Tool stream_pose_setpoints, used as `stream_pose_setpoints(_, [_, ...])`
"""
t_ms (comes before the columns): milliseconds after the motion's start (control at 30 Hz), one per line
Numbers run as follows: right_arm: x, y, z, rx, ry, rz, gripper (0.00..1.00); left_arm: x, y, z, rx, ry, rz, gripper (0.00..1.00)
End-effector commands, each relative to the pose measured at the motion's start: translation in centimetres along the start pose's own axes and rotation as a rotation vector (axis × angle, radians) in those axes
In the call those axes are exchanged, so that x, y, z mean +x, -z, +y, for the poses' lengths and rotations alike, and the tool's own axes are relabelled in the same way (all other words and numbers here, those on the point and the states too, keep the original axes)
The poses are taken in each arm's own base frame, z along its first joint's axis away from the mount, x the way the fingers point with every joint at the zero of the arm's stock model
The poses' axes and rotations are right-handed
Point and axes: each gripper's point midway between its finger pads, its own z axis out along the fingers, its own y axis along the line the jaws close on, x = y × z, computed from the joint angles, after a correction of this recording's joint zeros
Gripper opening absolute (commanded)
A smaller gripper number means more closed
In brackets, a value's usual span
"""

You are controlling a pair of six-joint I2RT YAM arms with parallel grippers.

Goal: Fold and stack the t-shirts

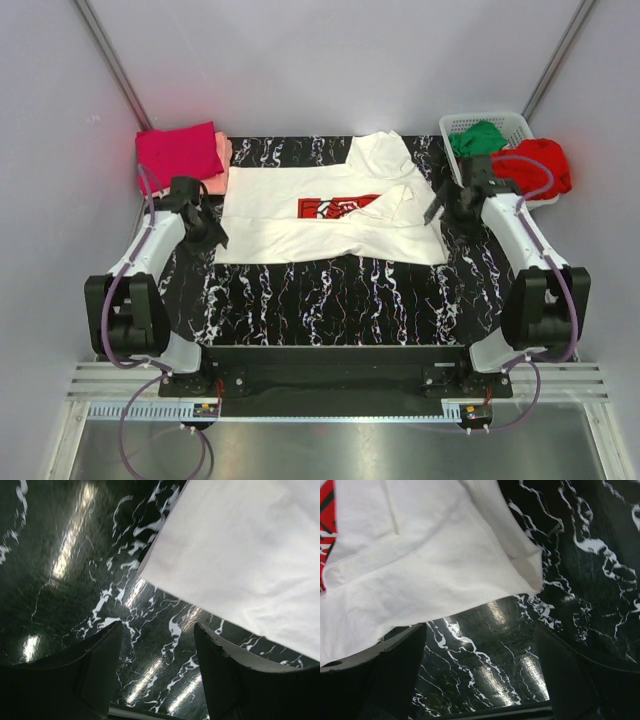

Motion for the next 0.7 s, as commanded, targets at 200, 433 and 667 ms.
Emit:
stream_pose_setpoints(200, [4.5, -4.8, -2.6, -0.121, -0.211, 0.135, 0.83, 2.4, -2.0, 0.3, 0.127, 0.089, -0.019, 0.64])
stream_pose_setpoints(433, [4.0, -7.2, -4.0, -0.076, -0.234, 0.132, 0.76, 2.1, -2.9, 1.2, 0.119, 0.114, -0.037, 0.64])
stream_pose_setpoints(667, [4.3, -9.0, -5.8, -0.022, -0.242, 0.150, 0.74, 2.0, -3.6, 2.2, 0.094, 0.126, -0.051, 0.63])
